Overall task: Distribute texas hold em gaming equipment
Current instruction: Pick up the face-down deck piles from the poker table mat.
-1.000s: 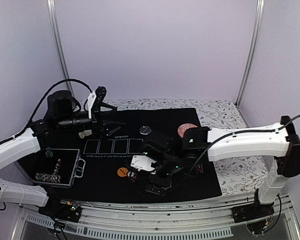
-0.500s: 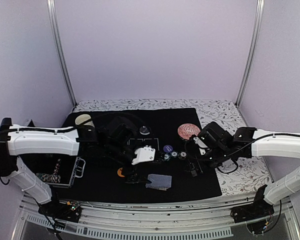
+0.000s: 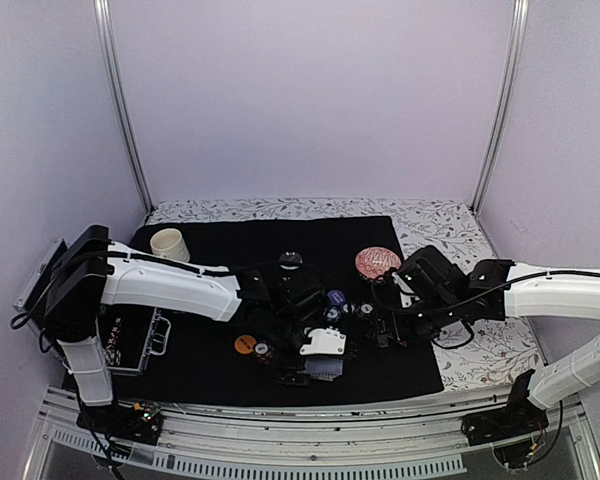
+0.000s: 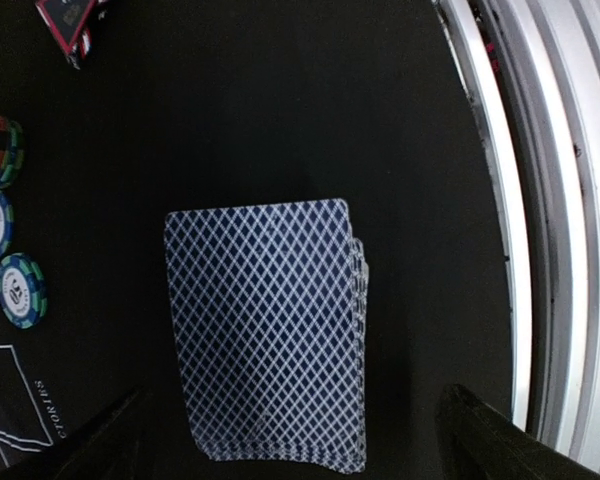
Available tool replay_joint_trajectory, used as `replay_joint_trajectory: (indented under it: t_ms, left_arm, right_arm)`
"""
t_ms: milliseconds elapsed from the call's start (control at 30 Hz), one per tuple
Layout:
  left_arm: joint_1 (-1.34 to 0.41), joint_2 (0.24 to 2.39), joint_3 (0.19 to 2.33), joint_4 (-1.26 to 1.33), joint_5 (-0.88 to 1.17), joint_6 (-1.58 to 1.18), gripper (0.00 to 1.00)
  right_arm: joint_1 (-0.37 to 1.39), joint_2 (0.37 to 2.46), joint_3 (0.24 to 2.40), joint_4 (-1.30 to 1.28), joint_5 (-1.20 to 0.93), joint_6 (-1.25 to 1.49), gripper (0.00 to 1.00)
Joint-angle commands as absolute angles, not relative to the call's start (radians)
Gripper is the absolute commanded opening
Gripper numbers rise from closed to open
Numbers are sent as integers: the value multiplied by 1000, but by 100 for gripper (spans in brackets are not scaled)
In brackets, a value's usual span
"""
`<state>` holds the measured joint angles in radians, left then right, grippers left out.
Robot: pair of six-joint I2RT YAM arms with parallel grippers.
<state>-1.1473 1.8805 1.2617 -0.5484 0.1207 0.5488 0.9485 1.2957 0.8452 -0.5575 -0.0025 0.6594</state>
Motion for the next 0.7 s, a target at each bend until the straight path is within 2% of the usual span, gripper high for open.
replay_joint_trajectory:
  t_ms: [0,400,533,667]
  left_arm:
    - [-1157,1927,1314,-572,50,528,98]
    - [-1128,2015,1345,-572,113,526,98]
    - [-1113,2036,1360,-583,171,540,94]
    - [-1107,2074,1395,-630,189,539,86]
  right_arm:
    - [950,1291,816,-533,-2,684,99]
    - [948,1305,782,-530,10,703,99]
    - [948,1289,772,-529,15,715,99]
    - [947,1287,777,-530,12,711,99]
